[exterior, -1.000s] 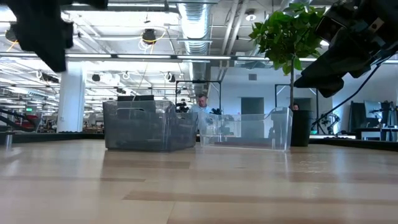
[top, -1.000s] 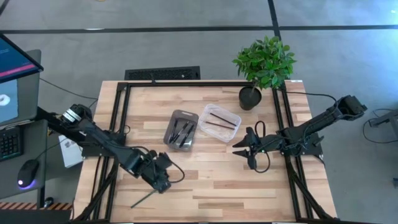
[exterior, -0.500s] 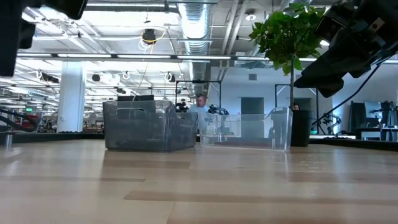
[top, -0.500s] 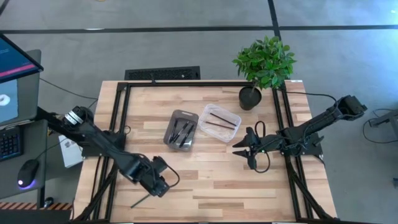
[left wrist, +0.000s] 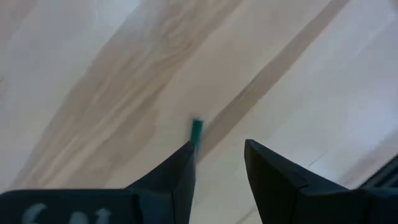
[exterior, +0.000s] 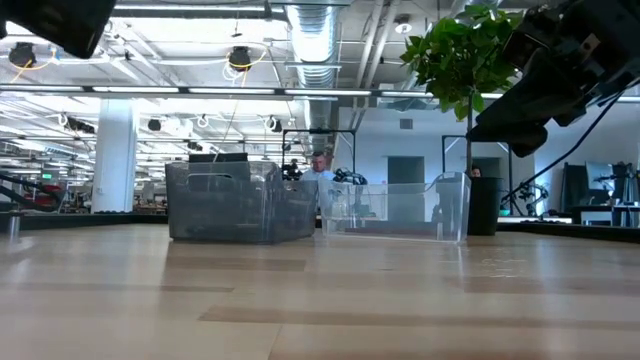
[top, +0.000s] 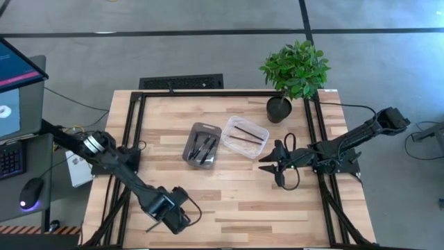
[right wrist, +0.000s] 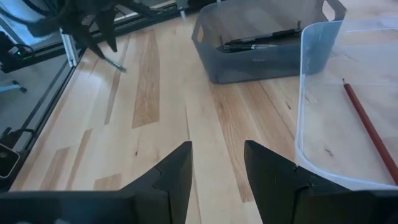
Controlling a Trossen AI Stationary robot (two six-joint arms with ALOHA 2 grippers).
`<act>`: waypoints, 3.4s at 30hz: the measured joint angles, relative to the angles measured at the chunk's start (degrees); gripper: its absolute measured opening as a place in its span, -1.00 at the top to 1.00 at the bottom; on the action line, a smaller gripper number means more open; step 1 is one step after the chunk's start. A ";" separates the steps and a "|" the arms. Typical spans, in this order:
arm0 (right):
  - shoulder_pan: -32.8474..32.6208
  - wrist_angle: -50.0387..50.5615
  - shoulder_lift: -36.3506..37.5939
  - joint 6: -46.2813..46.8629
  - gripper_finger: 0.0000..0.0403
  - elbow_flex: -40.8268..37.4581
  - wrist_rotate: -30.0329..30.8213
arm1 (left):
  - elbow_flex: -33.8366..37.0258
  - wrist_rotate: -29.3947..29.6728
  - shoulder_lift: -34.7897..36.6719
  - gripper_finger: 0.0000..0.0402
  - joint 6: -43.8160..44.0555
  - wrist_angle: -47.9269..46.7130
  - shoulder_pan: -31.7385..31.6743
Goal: Sort pens & pencils
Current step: Put the green colored pencil into the transparent bin
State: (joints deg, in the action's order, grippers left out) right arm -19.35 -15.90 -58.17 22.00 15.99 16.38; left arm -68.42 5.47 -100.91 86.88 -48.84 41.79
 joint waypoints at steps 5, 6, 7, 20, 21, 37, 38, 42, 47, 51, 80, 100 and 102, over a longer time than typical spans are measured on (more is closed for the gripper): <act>0.00 -0.04 -0.01 0.02 0.15 0.00 -0.02 | -3.38 -1.79 -3.81 0.36 0.84 -5.15 0.05; 0.00 -0.04 0.01 0.02 0.15 0.00 -0.02 | -3.77 -1.80 -4.36 0.36 0.85 -5.48 0.01; 0.00 -0.03 0.00 0.02 0.15 0.00 -0.02 | -3.93 -1.83 -4.85 0.36 0.85 -5.69 0.01; -0.13 0.02 -0.01 0.26 0.15 0.00 -0.02 | -3.82 -0.66 -6.14 0.36 -3.21 -5.26 -0.05; -0.13 0.02 -0.01 0.37 0.15 0.00 -0.02 | -3.66 -0.65 -6.14 0.36 -3.23 -5.05 -0.14; -0.13 0.02 0.00 0.50 0.15 0.00 -0.02 | -3.57 -2.19 -8.31 0.36 -5.19 -3.79 -0.23; -0.13 0.02 0.01 0.56 0.15 0.00 -0.02 | -3.57 -3.09 -9.09 0.36 -5.32 -3.71 -0.27; -0.13 -0.24 0.00 1.95 0.15 0.00 -0.02 | -3.69 -5.33 -11.04 0.36 -7.19 -3.70 -0.42; -0.13 -0.62 0.01 2.01 0.15 0.00 -0.02 | -3.79 -3.54 -11.36 0.36 -9.80 -3.33 -0.38; -0.13 -1.78 -0.01 2.03 0.15 0.00 -0.03 | -3.69 -2.70 -11.40 0.36 -9.77 -2.52 -0.48; -0.11 -2.99 -0.01 2.05 0.15 0.00 -0.03 | -4.18 -3.31 -11.64 0.36 -7.77 -3.93 -1.13; -0.11 -3.04 -0.01 2.05 0.15 0.00 -0.04 | -4.14 -4.19 -11.69 0.94 -7.98 -3.28 -1.43; -0.11 -3.04 -0.01 2.05 0.15 0.00 -0.04 | -4.13 -4.08 -11.68 0.97 -8.02 -3.56 -1.44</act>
State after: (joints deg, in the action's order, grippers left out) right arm -19.46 -18.94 -58.17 24.05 15.99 16.34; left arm -72.54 1.39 -112.59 78.86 -52.40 40.35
